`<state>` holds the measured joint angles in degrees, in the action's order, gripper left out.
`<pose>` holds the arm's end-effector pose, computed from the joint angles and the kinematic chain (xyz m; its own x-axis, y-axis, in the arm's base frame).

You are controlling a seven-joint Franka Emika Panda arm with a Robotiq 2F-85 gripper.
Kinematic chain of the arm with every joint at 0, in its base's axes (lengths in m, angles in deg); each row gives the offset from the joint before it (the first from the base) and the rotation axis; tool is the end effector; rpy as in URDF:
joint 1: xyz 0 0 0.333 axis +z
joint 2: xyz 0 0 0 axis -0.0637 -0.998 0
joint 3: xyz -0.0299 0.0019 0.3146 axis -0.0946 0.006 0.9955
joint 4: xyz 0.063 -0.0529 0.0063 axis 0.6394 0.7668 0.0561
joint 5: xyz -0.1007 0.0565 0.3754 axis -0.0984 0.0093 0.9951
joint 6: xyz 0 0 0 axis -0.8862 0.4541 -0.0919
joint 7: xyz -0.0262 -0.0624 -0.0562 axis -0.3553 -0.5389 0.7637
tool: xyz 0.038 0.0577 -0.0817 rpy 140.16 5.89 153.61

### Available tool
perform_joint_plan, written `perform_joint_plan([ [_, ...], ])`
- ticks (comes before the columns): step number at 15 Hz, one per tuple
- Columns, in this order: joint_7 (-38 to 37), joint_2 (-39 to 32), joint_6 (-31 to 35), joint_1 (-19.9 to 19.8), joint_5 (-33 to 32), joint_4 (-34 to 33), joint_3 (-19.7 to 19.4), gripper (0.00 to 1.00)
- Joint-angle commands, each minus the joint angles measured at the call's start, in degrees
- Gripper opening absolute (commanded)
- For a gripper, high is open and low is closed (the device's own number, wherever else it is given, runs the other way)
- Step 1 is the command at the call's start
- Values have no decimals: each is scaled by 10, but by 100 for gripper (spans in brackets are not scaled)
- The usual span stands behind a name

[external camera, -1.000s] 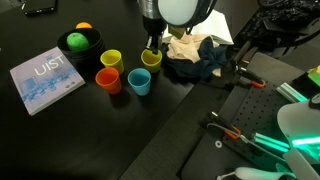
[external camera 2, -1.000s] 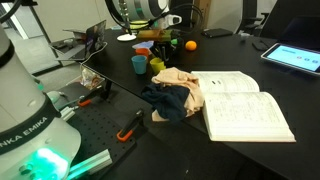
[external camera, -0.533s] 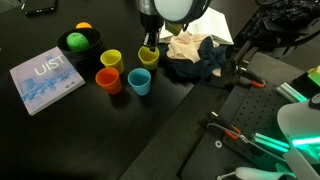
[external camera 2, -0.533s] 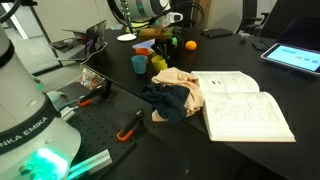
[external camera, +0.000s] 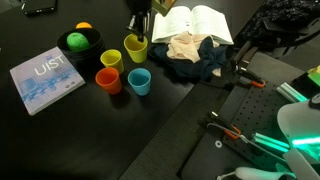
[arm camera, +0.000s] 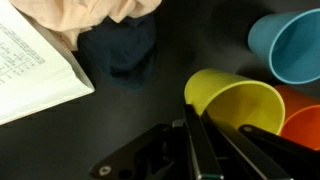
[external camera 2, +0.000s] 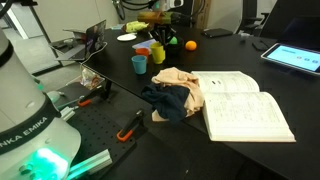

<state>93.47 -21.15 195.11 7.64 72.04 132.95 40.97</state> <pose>0.5333 0.0852 0.2396 0.9425 0.2968 0.1534 0.2948 -0.9549 0.0361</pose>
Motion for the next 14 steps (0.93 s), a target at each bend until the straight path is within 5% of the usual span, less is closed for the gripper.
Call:
perform_joint_plan([
  [1,36,42,-51,-17,43,-21,17,1],
  [14,15,169,-188,10,70,23,21,1],
])
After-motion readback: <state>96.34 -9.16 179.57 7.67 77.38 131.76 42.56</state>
